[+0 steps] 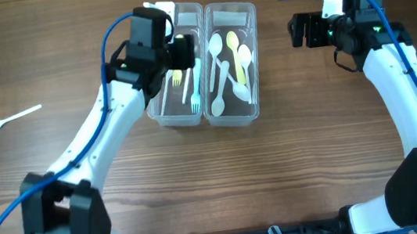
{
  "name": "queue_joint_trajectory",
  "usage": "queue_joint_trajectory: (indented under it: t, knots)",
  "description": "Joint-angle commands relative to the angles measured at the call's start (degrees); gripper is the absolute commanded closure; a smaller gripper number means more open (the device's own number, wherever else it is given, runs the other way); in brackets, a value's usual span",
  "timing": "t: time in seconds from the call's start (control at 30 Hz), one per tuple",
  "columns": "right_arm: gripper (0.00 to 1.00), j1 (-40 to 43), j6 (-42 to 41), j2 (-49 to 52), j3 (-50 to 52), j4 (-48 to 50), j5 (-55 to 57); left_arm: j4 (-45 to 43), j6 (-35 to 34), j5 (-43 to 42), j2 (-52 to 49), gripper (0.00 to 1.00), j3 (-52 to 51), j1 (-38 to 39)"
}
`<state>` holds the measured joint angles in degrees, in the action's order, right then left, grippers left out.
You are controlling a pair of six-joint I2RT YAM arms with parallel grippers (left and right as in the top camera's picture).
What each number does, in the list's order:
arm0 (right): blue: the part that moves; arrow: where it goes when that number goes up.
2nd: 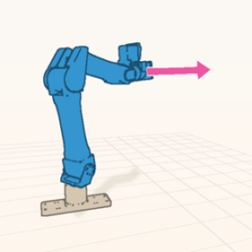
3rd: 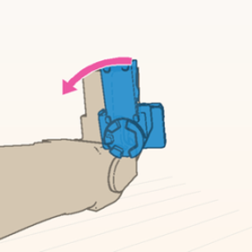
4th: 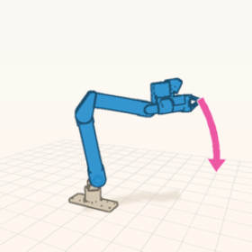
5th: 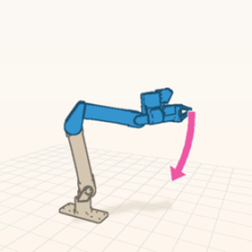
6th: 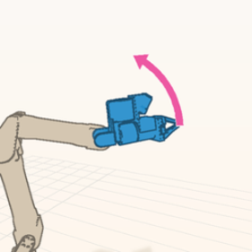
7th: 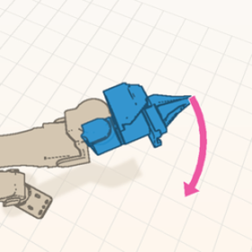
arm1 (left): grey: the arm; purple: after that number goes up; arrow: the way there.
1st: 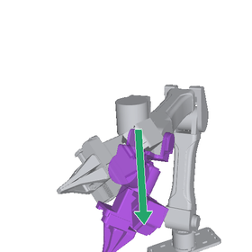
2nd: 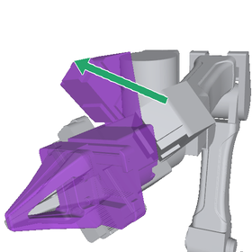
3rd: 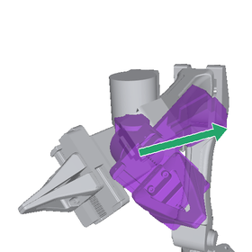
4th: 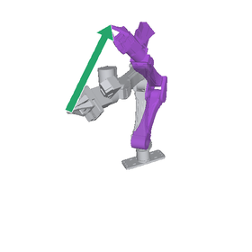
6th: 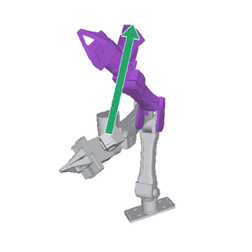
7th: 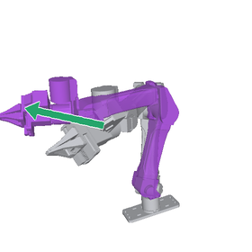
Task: Pack container
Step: 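Carry the white fork into the left compartment and release it, then move the left gripper to the last white fork and grasp it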
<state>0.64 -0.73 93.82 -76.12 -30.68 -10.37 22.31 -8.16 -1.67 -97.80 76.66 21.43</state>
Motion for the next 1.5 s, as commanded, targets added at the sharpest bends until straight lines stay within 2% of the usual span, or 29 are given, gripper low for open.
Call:
queue_joint_trajectory:
  t: [0.0, 0.13, 0.2, 0.23, 0.27, 0.3, 0.33, 0.47, 0.5, 0.57, 0.6, 0.67, 0.7, 0.73, 0.77, 0.87, 0.97, 1.13, 1.47]
  knots:
    - [0.0, 0.0, 0.6, -0.7, -0.1, 0.2, 0.5, -1.7, 0.5, 1.6, -0.7, 0.17, 0.1, -0.7]
    - [0.0, 0.0, 0.6, -0.7, -0.1, 0.2, 0.5, -1.9, 0.4, 6.5, 2.7, 0.23, 0.1, -3.5]
    - [0.0, 0.0, 0.6, -0.7, -0.1, 0.2, 0.5, -0.4, -4.6, 12.4, 6.4, 0.26, 0.1, -6.1]
    - [0.0, 0.0, 0.6, -0.7, -0.1, 0.2, 0.5, 1.4, -9.3, 15.8, 8.1, 0.24, 0.1, -7.3]
    - [0.0, 0.0, 0.6, -0.7, -0.1, 0.2, 0.5, 4.7, -16.4, 20.4, 10.2, 0.17, 0.1, -9.0]
    - [0.0, 0.0, 0.6, -0.7, -0.1, 0.2, 0.5, 6.5, -21.6, 23.1, 11.7, 0.0, 0.1, -10.5]
    - [0.0, 0.0, 0.6, -0.7, -0.1, 0.2, 0.5, 7.5, -25.5, 23.6, 13.3, 0.0, 0.1, -12.5]
    - [0.0, 0.0, 0.6, -0.7, -0.1, 0.2, 0.5, 8.9, -24.5, 16.6, 17.6, 0.0, 0.1, -19.1]
    - [0.0, 0.0, 0.6, -0.7, -0.1, 0.2, 0.5, 10.0, -23.8, 16.1, 18.1, 0.01, 0.1, -20.5]
    - [0.0, 0.0, 0.6, -0.7, -0.1, 0.2, 0.5, 11.4, -25.0, 16.2, 18.3, 0.21, 0.1, -22.9]
    - [0.0, 0.0, 0.6, -0.7, -0.1, 0.2, 0.5, 12.5, -28.7, 16.3, 18.3, 0.25, 0.1, -23.9]
    - [0.0, 0.0, 0.6, -0.7, -0.1, 0.2, 0.5, 18.4, -45.1, 19.2, 18.1, 0.25, 0.1, -27.1]
    - [0.0, 0.0, 0.6, -0.7, -0.1, 0.2, 0.5, 22.2, -55.1, 21.5, 17.5, 0.28, 0.0, -29.0]
    - [0.0, 0.0, 0.6, -0.7, -0.1, 0.2, 0.5, 23.9, -60.4, 22.2, 16.7, 0.28, 0.0, -30.4]
    - [0.0, 0.0, 0.6, -0.7, -0.1, 0.2, 0.5, 24.3, -62.4, 22.3, 15.6, 0.27, 0.0, -31.6]
    - [0.0, 0.0, 0.6, -0.7, -0.1, 0.2, 0.5, 24.7, -62.9, 22.9, 11.6, 0.24, 0.0, -33.9]
    - [0.0, 0.0, 0.6, -0.7, -0.1, 0.2, 0.5, 24.7, -65.2, 24.3, 7.7, 0.33, 0.0, -35.5]
    - [0.0, 0.0, 0.6, -0.7, -0.1, 0.2, 0.5, 24.4, -72.0, 24.9, 0.4, 0.34, 0.0, -40.7]
    - [0.0, 0.0, 0.6, -0.7, -0.1, 0.2, 0.5, 15.4, -70.4, 24.7, -11.9, 0.29, 0.0, -50.1]
